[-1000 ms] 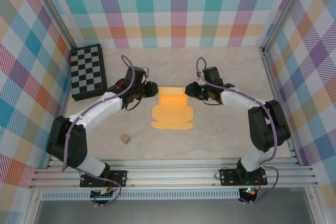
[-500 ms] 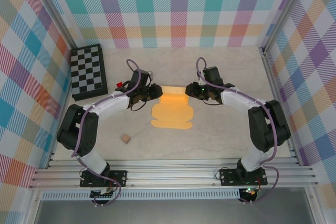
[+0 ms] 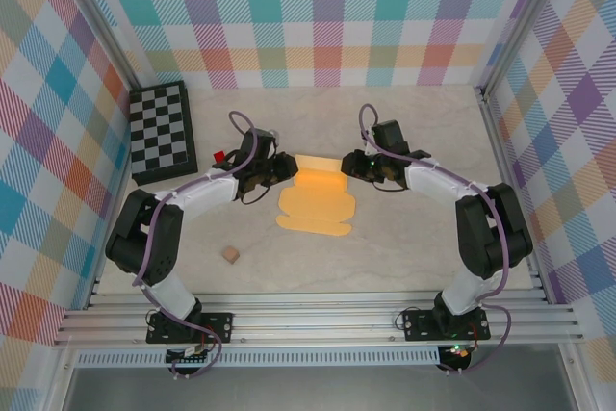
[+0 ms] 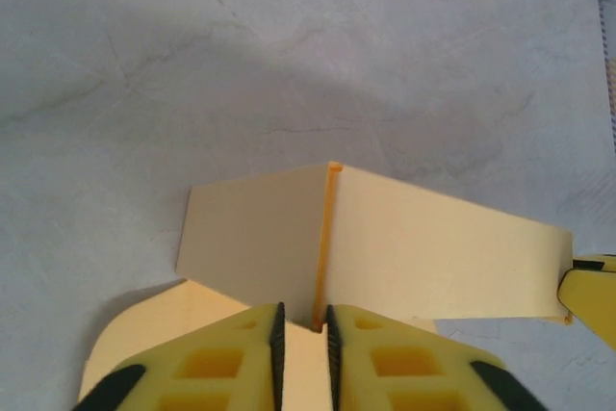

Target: Fold the paper box

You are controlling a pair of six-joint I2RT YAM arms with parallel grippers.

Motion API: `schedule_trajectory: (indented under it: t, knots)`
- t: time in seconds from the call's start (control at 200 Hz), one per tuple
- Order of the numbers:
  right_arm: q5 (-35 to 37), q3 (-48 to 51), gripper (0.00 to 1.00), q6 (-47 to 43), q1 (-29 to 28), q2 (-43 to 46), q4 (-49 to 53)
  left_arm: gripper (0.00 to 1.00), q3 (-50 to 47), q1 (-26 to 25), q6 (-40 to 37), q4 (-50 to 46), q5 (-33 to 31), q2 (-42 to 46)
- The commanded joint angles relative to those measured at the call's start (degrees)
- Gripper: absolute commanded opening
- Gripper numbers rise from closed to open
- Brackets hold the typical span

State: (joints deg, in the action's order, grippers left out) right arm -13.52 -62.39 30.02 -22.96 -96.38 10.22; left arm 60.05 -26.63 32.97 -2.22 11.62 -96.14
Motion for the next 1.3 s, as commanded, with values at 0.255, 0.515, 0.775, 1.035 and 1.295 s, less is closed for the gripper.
schedule_trajectory:
  t: [0.255, 0.515, 0.775, 1.035, 1.295]
  knots:
    - [3.85, -4.09, 0.31, -5.63, 0.36, -2.72, 9.29, 0.32, -10.34, 2.04, -26.84, -0.10, 1.56, 8.66]
    - [2.88, -5.70, 0.31, -6.61, 0.46, -3.68, 10.16, 0.29, -11.68, 2.07, -31.10, 10.30, -2.89, 3.12]
    - [2.59, -7.35, 0.39, -7.69, 0.46, -3.02, 12.41, 0.25, -10.33, 2.05, -28.45, 10.94, -3.86, 0.91]
    - [5.02, -10.15, 0.54, -9.00, 0.64, -0.44, 16.35, 0.30, -10.46, 2.02, -18.56, 3.88, -7.07, 5.89]
    - [7.86, -14.73, 0.60, -16.23, 0.64, 4.44, 22.66, 0.36, -9.15, 2.02, -9.79, -6.29, -8.38, 10.71]
